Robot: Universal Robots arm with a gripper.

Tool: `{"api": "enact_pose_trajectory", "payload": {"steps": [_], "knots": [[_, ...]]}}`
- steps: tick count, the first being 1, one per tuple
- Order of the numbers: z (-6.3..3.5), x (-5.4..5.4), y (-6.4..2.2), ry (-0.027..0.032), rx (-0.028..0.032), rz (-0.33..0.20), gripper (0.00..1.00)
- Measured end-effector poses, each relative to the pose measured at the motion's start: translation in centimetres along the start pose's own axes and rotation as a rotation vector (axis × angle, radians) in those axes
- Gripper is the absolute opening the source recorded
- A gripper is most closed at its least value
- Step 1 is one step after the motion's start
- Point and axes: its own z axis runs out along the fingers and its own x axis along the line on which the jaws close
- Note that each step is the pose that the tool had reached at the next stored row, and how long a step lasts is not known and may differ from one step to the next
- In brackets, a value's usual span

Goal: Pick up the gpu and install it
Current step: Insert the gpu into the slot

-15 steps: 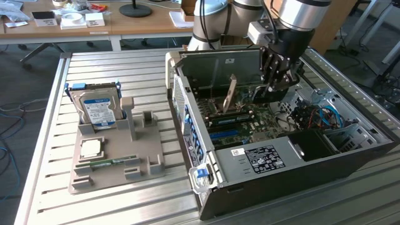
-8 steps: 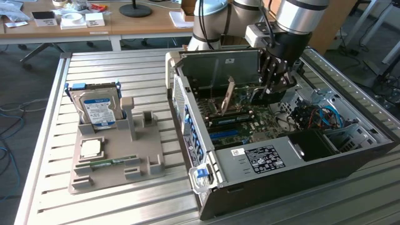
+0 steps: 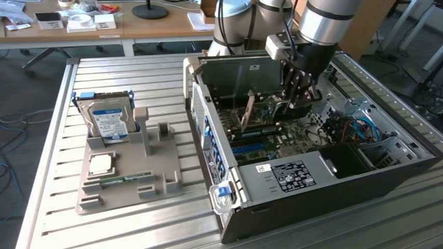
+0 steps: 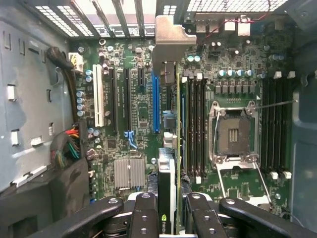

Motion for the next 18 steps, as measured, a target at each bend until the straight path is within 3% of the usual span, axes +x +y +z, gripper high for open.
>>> {"api": "enact_pose_trajectory", "payload": {"steps": [18], "knots": [[3.05,0.3,1.07,-0.0002,0.0004,-0.002,0.27]]}}
